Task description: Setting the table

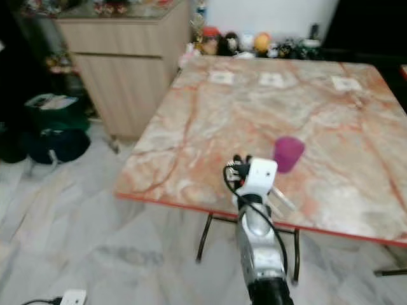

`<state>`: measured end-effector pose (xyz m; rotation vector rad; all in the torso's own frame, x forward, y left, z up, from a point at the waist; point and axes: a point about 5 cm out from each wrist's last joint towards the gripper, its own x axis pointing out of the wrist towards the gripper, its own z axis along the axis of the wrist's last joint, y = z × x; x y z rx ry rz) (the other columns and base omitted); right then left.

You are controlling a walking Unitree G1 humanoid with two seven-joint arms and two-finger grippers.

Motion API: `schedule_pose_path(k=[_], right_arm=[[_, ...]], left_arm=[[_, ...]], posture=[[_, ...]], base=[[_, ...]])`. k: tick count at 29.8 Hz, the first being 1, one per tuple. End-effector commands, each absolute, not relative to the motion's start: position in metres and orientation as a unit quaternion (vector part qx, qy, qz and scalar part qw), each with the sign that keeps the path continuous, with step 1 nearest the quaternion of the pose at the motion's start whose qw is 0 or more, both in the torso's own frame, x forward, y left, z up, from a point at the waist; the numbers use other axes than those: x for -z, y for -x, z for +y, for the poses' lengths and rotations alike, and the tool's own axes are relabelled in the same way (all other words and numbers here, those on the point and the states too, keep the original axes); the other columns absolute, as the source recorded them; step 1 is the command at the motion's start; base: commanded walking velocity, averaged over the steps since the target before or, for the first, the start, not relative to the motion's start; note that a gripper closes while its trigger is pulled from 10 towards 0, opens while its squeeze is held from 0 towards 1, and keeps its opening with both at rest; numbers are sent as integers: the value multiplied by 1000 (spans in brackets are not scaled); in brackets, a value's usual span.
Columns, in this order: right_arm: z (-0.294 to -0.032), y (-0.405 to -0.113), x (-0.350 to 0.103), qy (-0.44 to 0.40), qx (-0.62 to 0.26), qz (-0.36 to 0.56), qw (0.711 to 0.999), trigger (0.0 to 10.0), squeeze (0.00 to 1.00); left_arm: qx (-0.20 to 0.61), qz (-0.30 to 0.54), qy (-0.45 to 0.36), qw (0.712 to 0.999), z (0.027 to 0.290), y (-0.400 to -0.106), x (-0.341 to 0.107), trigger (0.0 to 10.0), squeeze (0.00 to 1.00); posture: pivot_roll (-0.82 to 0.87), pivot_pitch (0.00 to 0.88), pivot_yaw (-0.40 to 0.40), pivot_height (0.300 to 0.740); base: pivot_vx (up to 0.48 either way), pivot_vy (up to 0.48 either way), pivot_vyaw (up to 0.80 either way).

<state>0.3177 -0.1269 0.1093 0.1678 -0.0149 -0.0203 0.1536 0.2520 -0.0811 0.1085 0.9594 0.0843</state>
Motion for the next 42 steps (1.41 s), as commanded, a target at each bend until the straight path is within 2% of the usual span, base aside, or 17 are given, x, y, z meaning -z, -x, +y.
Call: schedule_pose_path(k=[1,4,5,11,17,18,19,20,22,26,42], right_arm=[[-130,-316,-107,-84,15,-1,996,10000,0],[-130,-315,-106,-83,12,0,996,10000,0],[-130,-315,-106,-82,10,1,997,10000,1000],[-132,-310,-103,-59,-3,22,998,10000,1000],[-148,-305,-97,-7,-48,41,998,10000,1000],[-149,-305,-95,-4,-57,53,997,10000,851],[-150,-305,-93,1,-64,66,996,10000,643],[-151,-306,-90,-3,-66,83,994,10000,0],[-153,-306,-85,-30,-69,114,991,10000,0],[-153,-308,-86,-8,-111,125,986,10000,0],[-169,-312,-87,-8,-102,167,981,10000,0]], left_arm=[[-45,474,-49,878,252,-144,85,10000,0],[-45,474,-49,878,252,-144,85,10000,0],[-45,474,-49,878,252,-144,85,10000,0],[-45,474,-48,878,252,-144,85,10000,0],[-43,476,-51,877,251,-144,85,10000,0],[-43,476,-51,877,251,-144,85,10000,0],[-42,475,-51,877,251,-144,85,10000,0],[-42,475,-51,877,252,-144,85,10000,0],[-42,475,-51,877,252,-144,85,10000,0],[-43,475,-51,878,252,-144,85,10000,0],[-44,475,-53,877,253,-145,85,10000,0]], posture=[[-66,34,29,740],[-64,34,27,740],[-64,34,26,740],[-62,36,25,740],[-76,38,29,740],[-75,37,29,740],[-75,36,29,740],[-78,38,30,740],[-75,38,30,740],[-72,36,31,740],[-68,36,38,740]], base=[[0,0,0],[0,0,0],[0,0,0],[0,0,0],[0,0,0],[0,0,0],[0,0,0],[0,0,0],[0,0,0],[0,0,0],[0,0,0]])
